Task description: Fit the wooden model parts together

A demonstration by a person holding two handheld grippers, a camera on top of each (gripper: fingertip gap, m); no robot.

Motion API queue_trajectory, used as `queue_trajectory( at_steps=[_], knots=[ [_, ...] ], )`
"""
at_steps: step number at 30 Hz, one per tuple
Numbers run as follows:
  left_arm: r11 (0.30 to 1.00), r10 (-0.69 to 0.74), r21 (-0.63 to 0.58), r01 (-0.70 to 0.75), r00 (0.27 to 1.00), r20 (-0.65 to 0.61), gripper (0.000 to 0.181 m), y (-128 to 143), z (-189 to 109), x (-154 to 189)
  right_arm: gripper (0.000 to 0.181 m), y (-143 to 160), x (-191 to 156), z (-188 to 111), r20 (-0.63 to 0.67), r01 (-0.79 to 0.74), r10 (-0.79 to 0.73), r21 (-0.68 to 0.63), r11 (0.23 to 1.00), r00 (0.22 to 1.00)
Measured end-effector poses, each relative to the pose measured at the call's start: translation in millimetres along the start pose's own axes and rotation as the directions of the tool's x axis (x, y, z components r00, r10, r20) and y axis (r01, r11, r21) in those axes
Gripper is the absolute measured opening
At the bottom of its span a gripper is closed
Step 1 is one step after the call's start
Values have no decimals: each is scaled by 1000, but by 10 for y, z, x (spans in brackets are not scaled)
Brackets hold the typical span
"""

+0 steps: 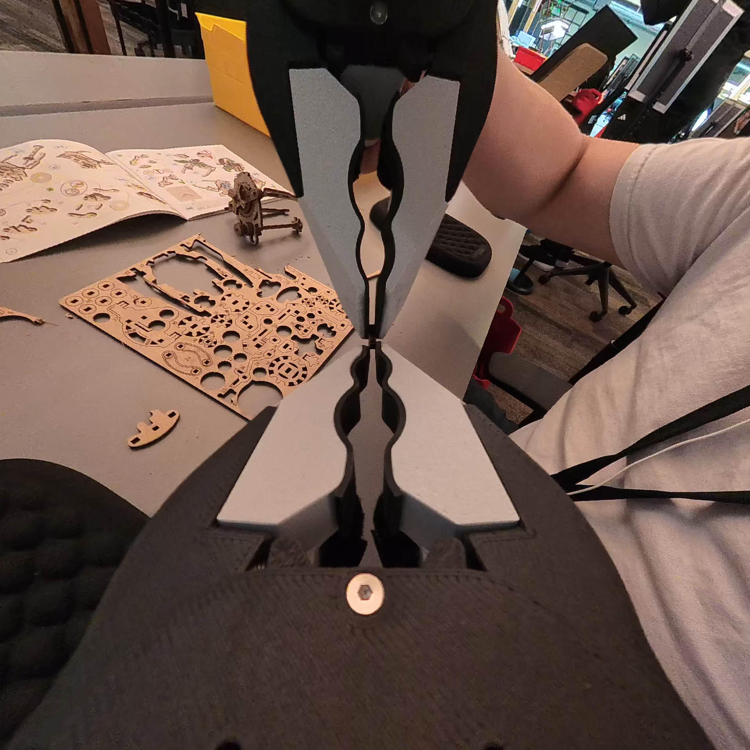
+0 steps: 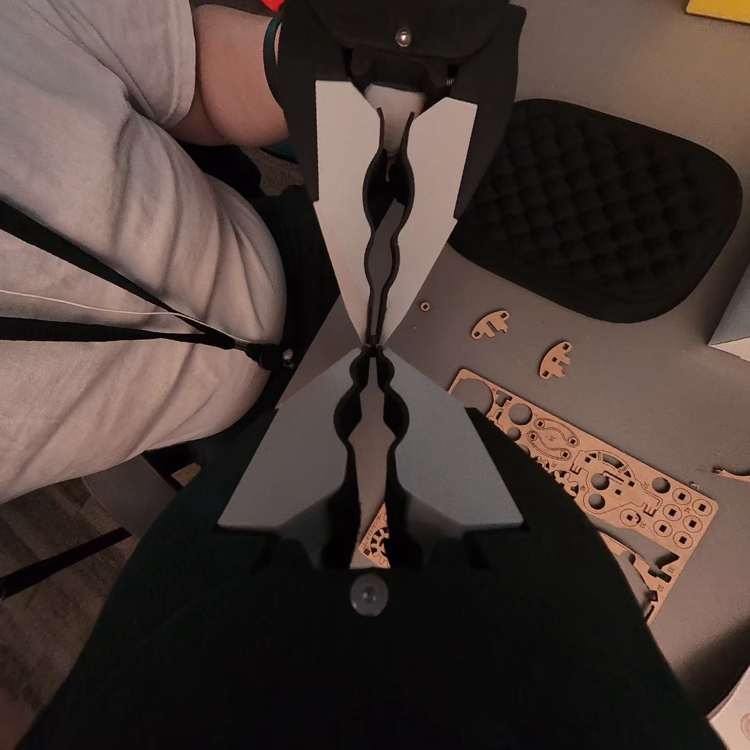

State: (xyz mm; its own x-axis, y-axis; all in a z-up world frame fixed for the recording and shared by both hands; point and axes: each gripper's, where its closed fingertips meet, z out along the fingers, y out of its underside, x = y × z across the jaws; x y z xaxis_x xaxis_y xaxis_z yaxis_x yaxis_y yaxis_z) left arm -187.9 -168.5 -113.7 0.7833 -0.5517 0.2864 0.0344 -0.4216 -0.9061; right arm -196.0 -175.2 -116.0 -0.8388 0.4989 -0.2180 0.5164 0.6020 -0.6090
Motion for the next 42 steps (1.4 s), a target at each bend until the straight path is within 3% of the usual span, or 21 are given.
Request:
queue_trajectory(
  at_steps=[7, 33, 37, 42],
  knots=[
    [1000, 4, -21, -4, 1000, 9, 1, 19, 7, -5, 7, -27, -12, -10, -2, 13, -13, -12, 1000, 1000],
    [1000, 13, -25, -12, 1000, 8, 1, 59, 40, -4, 1, 12, -5, 31, 17, 30, -29, -23, 999, 999],
    [1000, -29, -6, 30, 998, 49, 16, 94, -56, -164, 1, 67, 140, 8, -30, 74, -74, -9, 997, 997],
    [996, -89, 40, 85, 990, 112, 16, 119, -311, -419, 0, 157, 623, 31, -115, 187, -189, -27, 982, 975]
  ],
)
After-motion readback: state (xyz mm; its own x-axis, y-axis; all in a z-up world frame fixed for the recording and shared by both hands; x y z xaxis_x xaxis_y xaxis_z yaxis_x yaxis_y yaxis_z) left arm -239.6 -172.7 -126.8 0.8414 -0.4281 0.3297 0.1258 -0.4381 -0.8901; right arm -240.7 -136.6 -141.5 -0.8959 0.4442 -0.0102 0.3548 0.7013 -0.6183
